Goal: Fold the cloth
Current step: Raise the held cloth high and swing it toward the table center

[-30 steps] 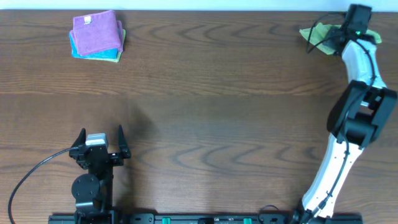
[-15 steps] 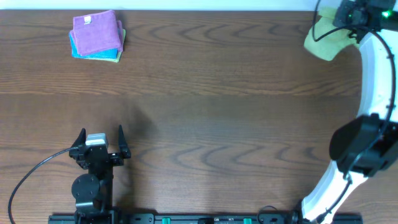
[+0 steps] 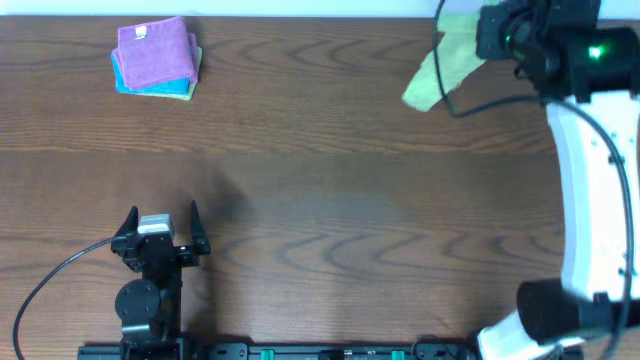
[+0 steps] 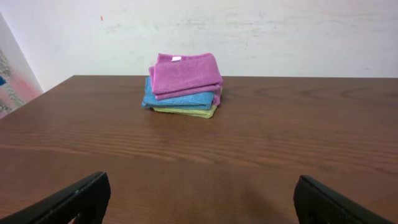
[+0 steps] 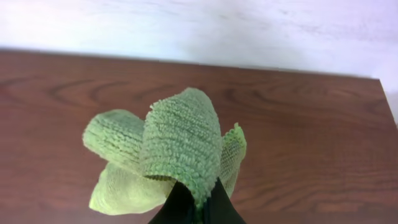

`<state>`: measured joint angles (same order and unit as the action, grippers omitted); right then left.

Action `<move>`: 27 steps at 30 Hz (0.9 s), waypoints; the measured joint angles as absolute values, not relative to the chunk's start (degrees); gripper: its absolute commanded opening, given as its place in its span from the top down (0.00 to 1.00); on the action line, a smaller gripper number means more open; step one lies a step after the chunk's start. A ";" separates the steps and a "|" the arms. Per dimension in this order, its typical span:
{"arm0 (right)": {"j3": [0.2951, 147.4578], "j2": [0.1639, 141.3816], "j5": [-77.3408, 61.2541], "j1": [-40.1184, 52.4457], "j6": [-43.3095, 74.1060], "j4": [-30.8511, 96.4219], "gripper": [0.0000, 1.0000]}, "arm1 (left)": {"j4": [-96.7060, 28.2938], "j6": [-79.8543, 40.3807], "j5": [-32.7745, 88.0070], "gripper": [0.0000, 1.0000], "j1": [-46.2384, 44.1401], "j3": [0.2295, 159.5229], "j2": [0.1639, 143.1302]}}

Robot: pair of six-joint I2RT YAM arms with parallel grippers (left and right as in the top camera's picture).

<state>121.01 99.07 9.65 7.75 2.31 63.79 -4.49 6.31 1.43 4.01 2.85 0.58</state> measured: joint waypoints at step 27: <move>121.40 78.85 7.44 19.00 2.20 59.11 0.98 | -4.51 6.31 1.43 0.05 4.01 2.85 0.58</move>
<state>121.40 78.85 7.44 19.00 2.20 59.11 -4.51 6.31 1.43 4.01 2.85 0.58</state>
